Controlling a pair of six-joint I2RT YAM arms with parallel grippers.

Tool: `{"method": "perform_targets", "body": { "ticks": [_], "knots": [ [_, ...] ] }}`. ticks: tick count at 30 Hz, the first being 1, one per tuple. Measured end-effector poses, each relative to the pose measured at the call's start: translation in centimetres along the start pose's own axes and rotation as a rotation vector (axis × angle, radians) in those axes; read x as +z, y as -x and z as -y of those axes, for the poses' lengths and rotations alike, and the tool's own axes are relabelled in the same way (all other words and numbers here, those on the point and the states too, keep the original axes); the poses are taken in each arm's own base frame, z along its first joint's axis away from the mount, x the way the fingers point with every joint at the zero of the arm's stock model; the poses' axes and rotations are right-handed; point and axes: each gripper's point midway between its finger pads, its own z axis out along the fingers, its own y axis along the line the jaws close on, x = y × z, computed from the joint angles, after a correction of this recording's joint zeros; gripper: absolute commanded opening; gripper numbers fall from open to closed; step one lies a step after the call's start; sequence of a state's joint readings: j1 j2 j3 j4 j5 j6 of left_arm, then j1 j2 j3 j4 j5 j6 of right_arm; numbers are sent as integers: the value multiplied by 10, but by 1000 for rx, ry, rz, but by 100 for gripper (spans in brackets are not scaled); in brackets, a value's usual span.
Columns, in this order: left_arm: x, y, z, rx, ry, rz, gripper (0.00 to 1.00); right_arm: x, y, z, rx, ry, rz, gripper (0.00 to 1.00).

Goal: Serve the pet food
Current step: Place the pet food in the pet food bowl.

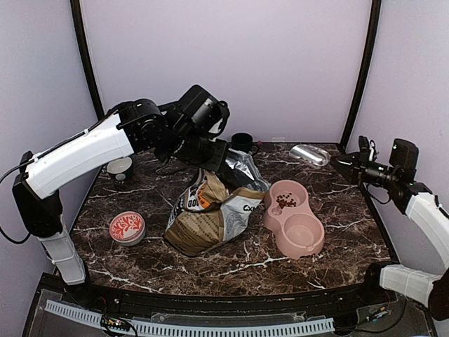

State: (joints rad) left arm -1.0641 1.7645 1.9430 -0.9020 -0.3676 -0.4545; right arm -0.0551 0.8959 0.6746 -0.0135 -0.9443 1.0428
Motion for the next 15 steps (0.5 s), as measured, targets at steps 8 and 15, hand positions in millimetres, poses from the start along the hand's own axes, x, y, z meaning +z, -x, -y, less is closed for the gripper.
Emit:
{"method": "perform_targets", "body": {
  "ticks": [8, 15],
  "knots": [
    [1, 0, 0, 5, 1, 6, 0, -11, -2, 52, 91, -109, 42, 0],
    [0, 0, -1, 3, 1, 9, 0, -14, -9, 79, 99, -223, 33, 0]
  ]
}}
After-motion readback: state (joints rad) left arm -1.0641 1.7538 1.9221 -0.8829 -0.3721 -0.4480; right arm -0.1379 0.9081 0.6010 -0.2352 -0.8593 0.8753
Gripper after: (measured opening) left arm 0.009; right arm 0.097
